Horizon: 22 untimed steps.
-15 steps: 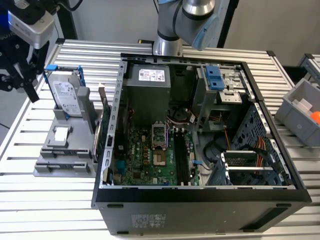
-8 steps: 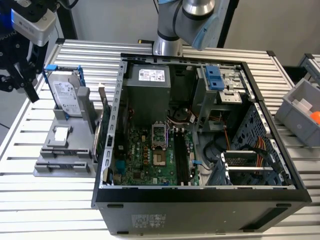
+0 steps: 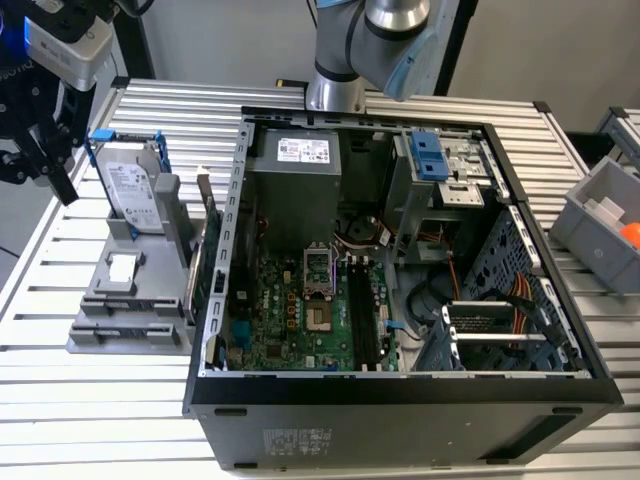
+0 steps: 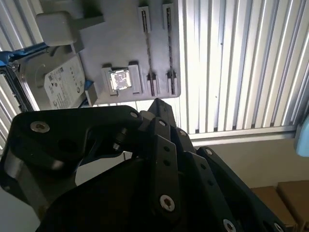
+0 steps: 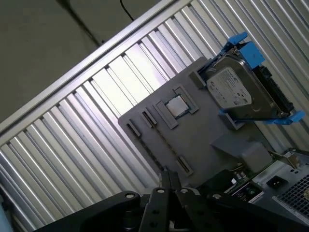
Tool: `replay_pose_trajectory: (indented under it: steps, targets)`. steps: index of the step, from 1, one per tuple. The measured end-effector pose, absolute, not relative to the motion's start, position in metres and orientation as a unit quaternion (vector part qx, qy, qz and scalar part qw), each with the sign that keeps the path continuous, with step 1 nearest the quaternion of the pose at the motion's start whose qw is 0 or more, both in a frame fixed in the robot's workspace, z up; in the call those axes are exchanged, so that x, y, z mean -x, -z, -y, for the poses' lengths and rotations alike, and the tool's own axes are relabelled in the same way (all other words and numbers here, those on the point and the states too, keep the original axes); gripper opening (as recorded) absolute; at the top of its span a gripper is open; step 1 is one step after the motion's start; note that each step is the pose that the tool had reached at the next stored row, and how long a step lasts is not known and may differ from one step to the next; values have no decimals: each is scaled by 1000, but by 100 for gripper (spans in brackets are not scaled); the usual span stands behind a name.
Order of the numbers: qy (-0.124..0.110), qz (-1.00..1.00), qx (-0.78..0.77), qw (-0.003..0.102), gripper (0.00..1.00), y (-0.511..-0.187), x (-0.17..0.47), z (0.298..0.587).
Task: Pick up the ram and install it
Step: 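Pick up the ram and move it above insertion slot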
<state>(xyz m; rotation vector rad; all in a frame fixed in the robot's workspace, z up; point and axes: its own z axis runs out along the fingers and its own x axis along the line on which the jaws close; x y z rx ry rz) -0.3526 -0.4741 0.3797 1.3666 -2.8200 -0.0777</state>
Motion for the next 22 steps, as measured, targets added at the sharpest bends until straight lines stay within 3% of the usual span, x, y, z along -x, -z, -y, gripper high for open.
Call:
replay_pose_trajectory:
  steps: [22]
  targets:
    - [24,857,-515,6,0,-380,353,474]
